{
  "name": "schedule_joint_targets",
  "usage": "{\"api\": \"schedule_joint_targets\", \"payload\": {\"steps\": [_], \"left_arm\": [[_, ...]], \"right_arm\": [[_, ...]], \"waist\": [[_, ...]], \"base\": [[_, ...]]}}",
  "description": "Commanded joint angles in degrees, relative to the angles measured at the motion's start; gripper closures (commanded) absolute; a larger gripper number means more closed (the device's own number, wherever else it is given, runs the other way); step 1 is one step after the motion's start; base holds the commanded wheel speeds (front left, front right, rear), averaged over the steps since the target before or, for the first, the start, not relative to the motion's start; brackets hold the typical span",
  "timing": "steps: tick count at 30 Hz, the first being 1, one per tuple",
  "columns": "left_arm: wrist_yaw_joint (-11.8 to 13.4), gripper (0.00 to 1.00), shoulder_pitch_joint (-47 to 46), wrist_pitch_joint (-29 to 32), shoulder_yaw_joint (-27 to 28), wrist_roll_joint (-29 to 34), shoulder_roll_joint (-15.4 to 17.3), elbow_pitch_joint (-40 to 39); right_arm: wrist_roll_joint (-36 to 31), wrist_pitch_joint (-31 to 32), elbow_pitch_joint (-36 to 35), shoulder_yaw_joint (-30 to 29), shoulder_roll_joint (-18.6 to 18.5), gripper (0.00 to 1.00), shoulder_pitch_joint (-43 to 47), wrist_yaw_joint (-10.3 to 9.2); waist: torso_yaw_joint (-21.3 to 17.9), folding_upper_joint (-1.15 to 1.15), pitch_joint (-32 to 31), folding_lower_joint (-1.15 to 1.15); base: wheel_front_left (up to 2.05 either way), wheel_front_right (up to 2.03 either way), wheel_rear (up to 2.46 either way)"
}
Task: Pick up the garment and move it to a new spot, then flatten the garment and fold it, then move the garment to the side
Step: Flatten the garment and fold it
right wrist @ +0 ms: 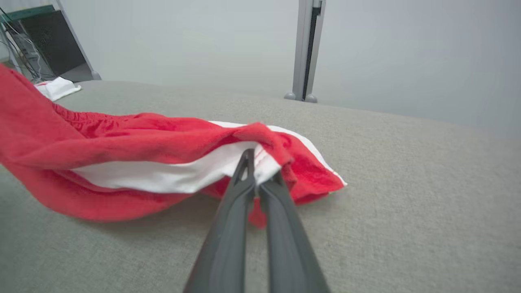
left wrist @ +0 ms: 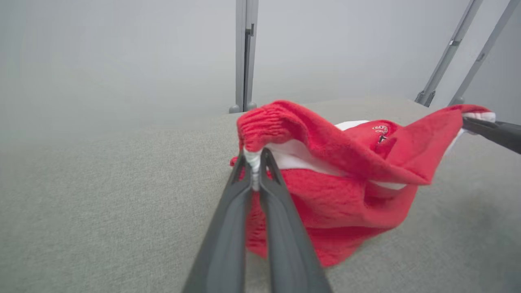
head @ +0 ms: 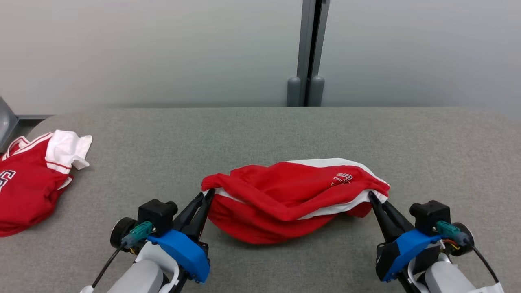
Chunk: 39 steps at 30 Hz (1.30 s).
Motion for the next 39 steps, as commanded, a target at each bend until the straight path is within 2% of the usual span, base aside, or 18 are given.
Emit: {"api": "schedule_joint_targets", "payload": {"steps": [1,5,6,7,11,14,18,21,24,27,28,29,30,32,34,39], "left_arm": [[0.19,1.00,1.01,0.37,0.69,-1.18,0.71,-2.91],[0.64,1.00,2.70,3.18,3.04,-4.74,2.92,-13.79],[0.64,1.00,2.70,3.18,3.04,-4.74,2.92,-13.79],[0.96,1.00,2.86,3.93,3.65,-5.24,3.80,-16.90],[2.94,1.00,3.06,7.55,6.01,-6.74,7.34,-29.47],[4.36,1.00,1.45,10.70,8.27,-7.75,10.12,-37.98],[5.42,1.00,-1.48,15.38,10.37,-9.61,12.33,-45.72],[5.92,1.00,-4.30,18.37,11.12,-9.57,13.80,-47.72],[5.54,1.00,-6.84,20.13,11.20,-10.40,13.63,-46.42],[4.41,1.00,-10.97,20.00,10.92,-10.34,12.14,-43.38],[3.98,1.00,-12.31,20.11,10.50,-10.69,11.38,-41.45],[3.50,1.00,-14.20,20.03,10.34,-10.58,10.72,-39.47],[3.19,1.00,-16.24,19.74,10.23,-10.33,10.01,-37.13],[2.42,1.00,-20.69,19.07,9.97,-9.39,8.66,-32.12],[1.95,1.00,-25.66,17.55,9.89,-8.33,6.90,-27.42],[1.24,1.00,-35.79,12.21,11.71,-6.74,4.04,-17.48]], "right_arm": [[1.53,1.23,-3.80,0.55,-1.26,1.00,1.66,0.01],[4.09,5.67,-17.26,0.28,-4.44,1.00,4.82,0.01],[4.09,5.67,-17.26,0.28,-4.44,1.00,4.82,0.01],[4.43,6.81,-20.96,-0.32,-5.17,1.00,5.64,0.01],[4.92,11.99,-35.80,-4.23,-6.90,1.00,9.08,0.01],[4.27,15.64,-45.83,-7.86,-6.72,1.00,10.80,0.01],[3.18,19.68,-55.02,-11.22,-6.60,1.00,11.50,0.01],[2.54,21.92,-58.69,-12.09,-7.05,1.00,10.83,0.01],[2.53,22.86,-58.01,-11.18,-7.14,1.00,9.13,0.01],[2.26,23.03,-54.13,-9.28,-7.23,1.00,5.42,0.01],[-0.06,22.73,-52.35,-8.73,-8.55,1.00,3.28,0.01],[-0.74,22.13,-50.32,-8.03,-8.27,1.00,0.87,0.01],[-0.26,21.50,-47.87,-7.28,-6.88,1.00,-1.42,0.01],[-2.25,19.87,-43.24,-5.96,-6.90,1.00,-7.18,0.01],[-2.56,17.91,-38.99,-5.62,-5.37,1.00,-12.97,-0.01],[-5.07,12.84,-31.46,-5.39,-1.89,1.00,-24.15,0.01]], "waist": [[-0.72,0.00,-1.33,0.00],[-1.49,0.00,-2.73,0.00],[-1.49,0.00,-2.73,0.00],[-1.75,0.00,-3.00,0.00],[-2.82,0.00,-3.60,0.00],[-3.55,0.00,-3.58,0.00],[-4.37,0.00,-3.06,0.00],[-4.98,0.00,-2.25,0.00],[-5.87,0.00,-0.95,0.00],[-6.70,0.00,2.06,0.00],[-6.97,0.00,3.25,0.00],[-7.29,0.00,4.49,0.00],[-7.62,0.00,5.46,0.00],[-8.35,0.00,7.23,0.00],[-8.99,0.00,9.14,0.00],[-10.44,0.00,12.42,0.00]], "base": [[0.00,0.00,0.00],[0.00,0.00,0.00],[0.00,0.00,0.00],[0.00,0.00,0.00],[0.00,0.00,0.00],[0.00,0.00,0.00],[0.00,0.00,0.00],[0.00,0.00,0.00],[0.00,0.00,0.00],[0.00,0.00,0.00],[0.00,0.00,0.00],[0.00,0.00,0.00],[0.00,0.00,0.00],[0.00,0.00,0.00],[0.00,0.00,0.00],[0.00,0.00,0.00]]}}
